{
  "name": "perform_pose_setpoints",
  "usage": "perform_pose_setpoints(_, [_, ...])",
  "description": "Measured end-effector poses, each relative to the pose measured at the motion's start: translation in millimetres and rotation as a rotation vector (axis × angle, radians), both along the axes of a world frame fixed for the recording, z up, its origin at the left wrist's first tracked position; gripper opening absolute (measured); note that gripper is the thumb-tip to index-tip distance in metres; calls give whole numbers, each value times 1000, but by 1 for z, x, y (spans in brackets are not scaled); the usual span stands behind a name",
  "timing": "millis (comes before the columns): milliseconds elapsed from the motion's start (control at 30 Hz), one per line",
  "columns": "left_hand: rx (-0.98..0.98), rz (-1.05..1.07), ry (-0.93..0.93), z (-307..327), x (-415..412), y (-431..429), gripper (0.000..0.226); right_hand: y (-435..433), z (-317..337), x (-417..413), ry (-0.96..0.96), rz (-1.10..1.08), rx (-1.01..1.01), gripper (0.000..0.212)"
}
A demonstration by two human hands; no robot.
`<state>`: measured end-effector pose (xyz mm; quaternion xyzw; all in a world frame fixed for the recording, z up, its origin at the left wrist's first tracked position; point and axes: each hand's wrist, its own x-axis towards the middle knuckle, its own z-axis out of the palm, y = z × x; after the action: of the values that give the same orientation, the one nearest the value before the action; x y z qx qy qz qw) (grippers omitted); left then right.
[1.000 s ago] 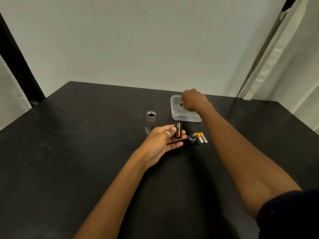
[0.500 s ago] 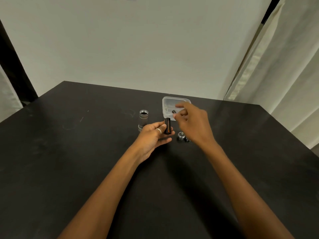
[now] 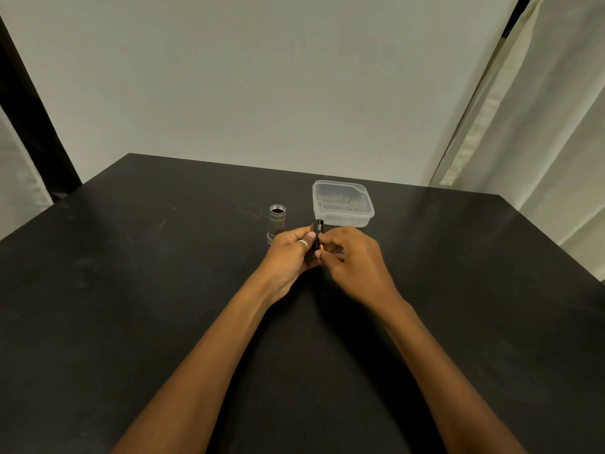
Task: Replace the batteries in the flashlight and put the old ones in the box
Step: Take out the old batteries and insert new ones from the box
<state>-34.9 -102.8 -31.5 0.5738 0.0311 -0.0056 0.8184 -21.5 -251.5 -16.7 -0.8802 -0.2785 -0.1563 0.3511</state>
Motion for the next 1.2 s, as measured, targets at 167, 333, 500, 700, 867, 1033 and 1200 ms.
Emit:
perform_pose_setpoints(167, [36, -40, -10, 1, -4, -5, 30, -7, 5, 5, 11, 1, 82, 28])
perform_pose_setpoints(333, [2, -71, -7, 5, -7, -4, 27, -10, 7, 14, 364, -61, 323, 63])
perform_pose_setpoints(500, [-2, -117, -27, 7, -10, -2, 28, -12, 4, 16, 616, 67, 577, 47])
perform_pose_setpoints(700, [-30, -126, -22, 9, -11, -1, 27, -12, 5, 18, 614, 108, 594, 44])
perform_pose_setpoints(867, [-45, -140, -33, 10, -14, -2, 29, -16, 9, 16, 634, 171, 636, 26])
perform_pose_setpoints(1033, [83, -82, -141, 9, -16, -4, 23, -18, 9, 15, 567, 155, 696, 26])
perform_pose_setpoints(1200, [931, 410, -575, 0, -24, -14, 22, -21, 10, 16, 533, 168, 855, 28])
